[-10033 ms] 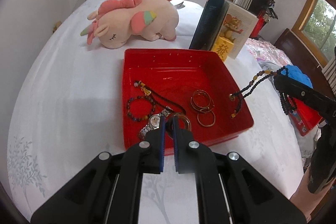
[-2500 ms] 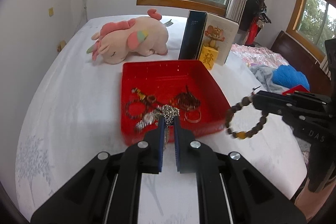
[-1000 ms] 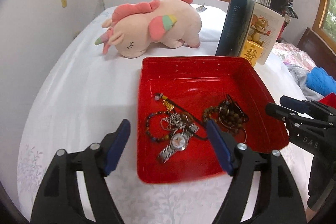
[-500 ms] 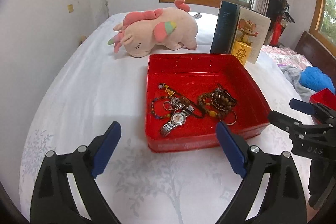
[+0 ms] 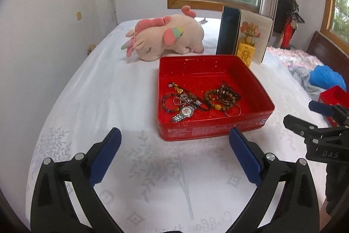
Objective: Organize jewelry
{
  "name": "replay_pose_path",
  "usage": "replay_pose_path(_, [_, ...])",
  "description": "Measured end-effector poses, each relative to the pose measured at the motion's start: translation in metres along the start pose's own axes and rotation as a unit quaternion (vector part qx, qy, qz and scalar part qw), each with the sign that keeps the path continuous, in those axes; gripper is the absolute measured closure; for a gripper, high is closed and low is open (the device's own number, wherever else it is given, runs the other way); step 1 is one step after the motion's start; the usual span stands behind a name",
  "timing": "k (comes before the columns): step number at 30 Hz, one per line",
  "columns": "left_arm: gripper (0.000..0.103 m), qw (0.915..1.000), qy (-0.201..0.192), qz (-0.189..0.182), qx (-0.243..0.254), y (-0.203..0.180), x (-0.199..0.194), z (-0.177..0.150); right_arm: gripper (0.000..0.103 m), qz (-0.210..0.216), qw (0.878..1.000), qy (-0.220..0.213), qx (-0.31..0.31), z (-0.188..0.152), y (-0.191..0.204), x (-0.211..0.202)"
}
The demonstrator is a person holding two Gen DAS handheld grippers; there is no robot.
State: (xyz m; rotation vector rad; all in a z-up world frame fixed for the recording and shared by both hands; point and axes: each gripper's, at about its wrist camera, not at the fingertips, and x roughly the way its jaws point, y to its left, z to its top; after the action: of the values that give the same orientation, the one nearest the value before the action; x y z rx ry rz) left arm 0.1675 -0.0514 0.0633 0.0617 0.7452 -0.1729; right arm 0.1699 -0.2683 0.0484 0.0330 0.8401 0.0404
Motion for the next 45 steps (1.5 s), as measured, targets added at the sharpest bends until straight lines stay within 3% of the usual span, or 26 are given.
replay_pose_path(6, [0.003,0.9999,-0.008,0.005,-0.011,0.01,-0.012,-0.001,0.004,0.005,1.0,-0.011,-0.005,-0.003,0.005,-0.014])
replay_pose_path(18, [0.003,0.9983,0.051,0.022,-0.019,0.014,0.042,0.008,0.004,0.005,1.0,0.023,0.007,0.008,-0.001,0.02])
replay_pose_path(31, [0.003,0.997,0.071,0.018,-0.025,0.018,0.072,0.004,0.004,0.004,0.998,0.053,0.024,0.003,-0.004,0.053])
replay_pose_path(45, [0.003,0.9965,0.079,0.022,-0.017,0.015,0.081,0.001,0.004,-0.009,0.998,0.059,0.03,0.002,-0.009,0.063])
